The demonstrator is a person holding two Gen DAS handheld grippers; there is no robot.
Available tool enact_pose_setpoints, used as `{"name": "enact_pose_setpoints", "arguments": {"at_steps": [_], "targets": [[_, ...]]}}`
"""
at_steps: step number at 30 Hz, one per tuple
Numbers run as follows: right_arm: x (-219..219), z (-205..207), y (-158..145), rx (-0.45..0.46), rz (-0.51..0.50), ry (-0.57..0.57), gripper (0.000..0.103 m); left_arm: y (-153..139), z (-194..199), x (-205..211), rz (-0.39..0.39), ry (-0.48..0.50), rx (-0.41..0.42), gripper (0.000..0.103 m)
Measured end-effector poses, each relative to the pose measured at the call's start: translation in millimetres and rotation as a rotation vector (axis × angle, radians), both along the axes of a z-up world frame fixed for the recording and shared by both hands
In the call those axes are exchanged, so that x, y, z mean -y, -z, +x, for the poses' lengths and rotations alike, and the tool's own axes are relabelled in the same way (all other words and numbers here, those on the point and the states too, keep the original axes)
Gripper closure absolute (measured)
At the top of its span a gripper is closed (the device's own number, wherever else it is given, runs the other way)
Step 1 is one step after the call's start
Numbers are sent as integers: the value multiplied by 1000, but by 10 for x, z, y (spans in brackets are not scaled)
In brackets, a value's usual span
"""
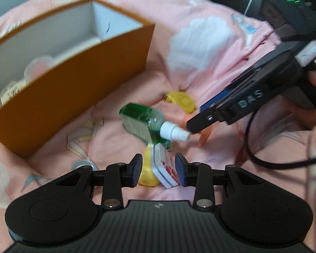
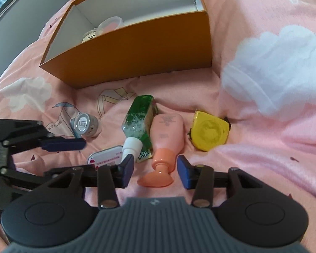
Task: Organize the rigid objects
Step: 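Move both tools away from the box toward the items on the bed, then grasp the white mint tin with the left tool while the right tool grasps the silver-lidded jar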
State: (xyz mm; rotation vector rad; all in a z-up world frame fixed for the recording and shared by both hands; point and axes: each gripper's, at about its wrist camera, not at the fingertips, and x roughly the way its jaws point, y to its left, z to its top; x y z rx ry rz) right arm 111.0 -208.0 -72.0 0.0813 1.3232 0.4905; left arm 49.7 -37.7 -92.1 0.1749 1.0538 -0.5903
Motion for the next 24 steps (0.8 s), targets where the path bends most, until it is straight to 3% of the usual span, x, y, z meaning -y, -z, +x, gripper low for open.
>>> {"name": "enact_pose_setpoints", "arguments": {"at_steps": [9, 15, 20, 24], "targets": [[-32, -6, 7, 12, -12, -15, 57, 174, 131, 120, -2, -66, -93, 75], [-135, 2, -61, 51, -14, -81, 57, 48, 53, 29, -32, -114, -77, 83], [-340, 25, -165, 114, -34, -187, 56, -141, -100, -193, -70, -199, -39, 84], [-563, 65, -177, 144, -25, -296, 53, -285, -189, -422, -39, -266, -2, 84]]}}
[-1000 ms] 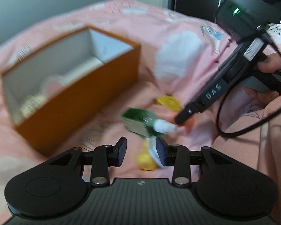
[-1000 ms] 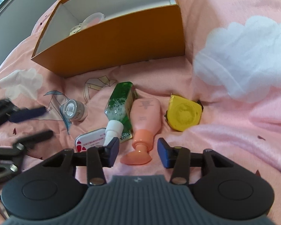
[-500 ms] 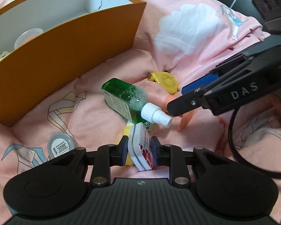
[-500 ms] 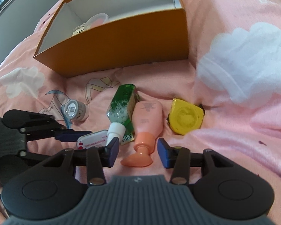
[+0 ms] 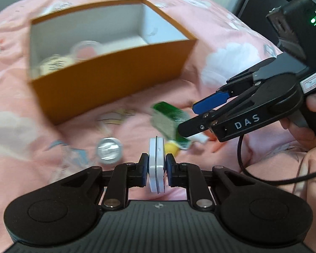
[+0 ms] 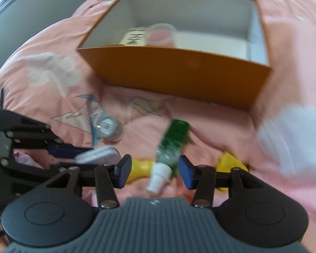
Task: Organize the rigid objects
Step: 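Grasp the white mint tin with the left tool while the right tool grasps the silver-lidded jar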
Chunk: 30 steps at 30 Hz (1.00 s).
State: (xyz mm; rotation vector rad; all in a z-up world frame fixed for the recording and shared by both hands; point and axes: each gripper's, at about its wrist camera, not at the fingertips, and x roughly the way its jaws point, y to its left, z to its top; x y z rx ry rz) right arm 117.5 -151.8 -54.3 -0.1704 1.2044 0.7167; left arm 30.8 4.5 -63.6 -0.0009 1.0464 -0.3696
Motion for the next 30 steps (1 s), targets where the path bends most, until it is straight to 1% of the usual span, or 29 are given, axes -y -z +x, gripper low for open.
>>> {"name": "enact_pose_setpoints", "arguments": {"at_steps": [3, 6, 10, 12, 14, 17, 19, 23, 24, 26, 27, 30], "targets": [[-200, 29, 38, 17, -7, -85, 53, -54, -43, -166, 73, -67, -9, 84], [-464, 3, 116, 28, -16, -195, 53, 2, -40, -298, 119, -144, -35, 84], [-797, -52, 247, 75, -55, -337, 43, 132, -28, -399, 129, -212, -94, 83], [-924, -70, 310, 90, -69, -395, 41, 191, -17, -398, 138, -234, -116, 83], [-1023, -69, 364, 105, -84, -432, 41, 226, -2, -432, 130, -258, -132, 83], [-1122, -71, 424, 137, -104, -477, 41, 277, 37, -465, 118, -263, -157, 82], [-1189, -95, 452, 167, -115, -513, 41, 300, 50, -438, 135, -260, -170, 82], [-1293, -122, 514, 169, -118, -545, 41, 366, 42, -377, 174, -240, -180, 82], [-1315, -133, 521, 173, -116, -546, 42, 367, 45, -375, 174, -240, -180, 82], [-1339, -144, 534, 175, -117, -543, 57, 364, 34, -382, 169, -244, -175, 82], [-1354, -138, 549, 167, -119, -540, 61, 359, 29, -382, 169, -244, -171, 82], [-1354, -120, 565, 158, -115, -533, 61, 357, 25, -366, 173, -241, -162, 82]]}}
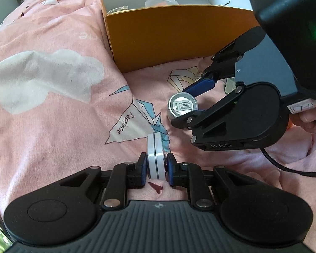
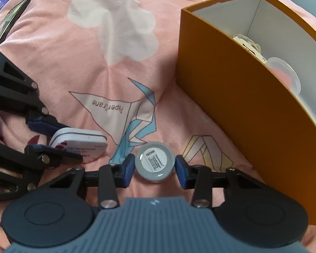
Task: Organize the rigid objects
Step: 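Grasp the white mint tin with the left tool while the right tool grasps the silver-lidded jar, then carry the mint tin and silver jar into the box and open both tools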
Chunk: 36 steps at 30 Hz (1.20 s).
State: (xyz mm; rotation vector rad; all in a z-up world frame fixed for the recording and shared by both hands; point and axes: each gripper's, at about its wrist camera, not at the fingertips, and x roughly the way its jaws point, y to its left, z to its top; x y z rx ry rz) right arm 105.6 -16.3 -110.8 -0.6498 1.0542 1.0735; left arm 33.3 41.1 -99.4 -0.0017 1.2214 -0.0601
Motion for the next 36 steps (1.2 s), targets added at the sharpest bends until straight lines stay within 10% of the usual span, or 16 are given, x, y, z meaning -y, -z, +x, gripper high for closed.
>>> {"name": "enact_pose_setpoints", "arguments": {"at_steps": [13, 24, 36], "targets": [[297, 141, -393, 33, 64, 110, 62, -313, 55, 85, -6, 13, 83, 82], [807, 294, -1047, 139, 175, 259, 62, -968, 216, 342, -39, 12, 354, 82], [1229, 913, -1456, 117, 286, 481, 62, -1362, 858, 151, -112, -8, 476, 82]]}}
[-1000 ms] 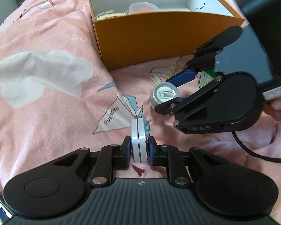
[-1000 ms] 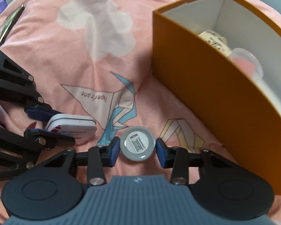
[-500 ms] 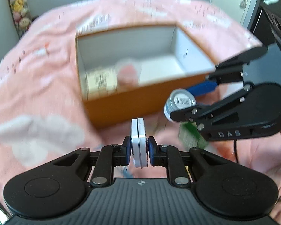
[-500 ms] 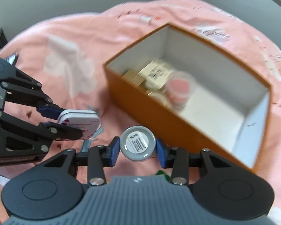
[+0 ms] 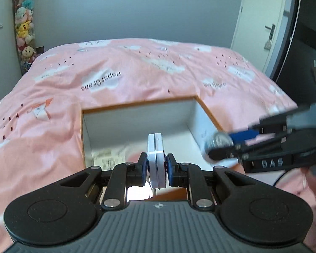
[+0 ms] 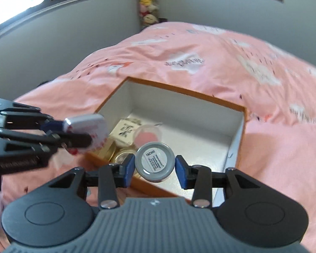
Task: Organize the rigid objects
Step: 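Carry the mint tin and silver jar into the box and open both tools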
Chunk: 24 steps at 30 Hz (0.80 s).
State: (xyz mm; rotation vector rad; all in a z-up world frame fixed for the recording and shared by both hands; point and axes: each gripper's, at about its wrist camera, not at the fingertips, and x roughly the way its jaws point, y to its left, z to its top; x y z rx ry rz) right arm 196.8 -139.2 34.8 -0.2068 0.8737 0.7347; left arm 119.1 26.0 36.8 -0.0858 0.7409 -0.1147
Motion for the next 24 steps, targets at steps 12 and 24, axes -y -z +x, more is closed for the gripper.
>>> {"name": "enact_pose_setpoints", "arguments": {"at_steps": [12, 24], "targets": [[-189, 793, 521, -179, 2, 69, 62, 575, 1270, -550, -195, -8, -209, 82], [-505, 1334, 849, -239, -2, 82, 62, 1042, 1987, -737, -44, 20, -417, 83]]}}
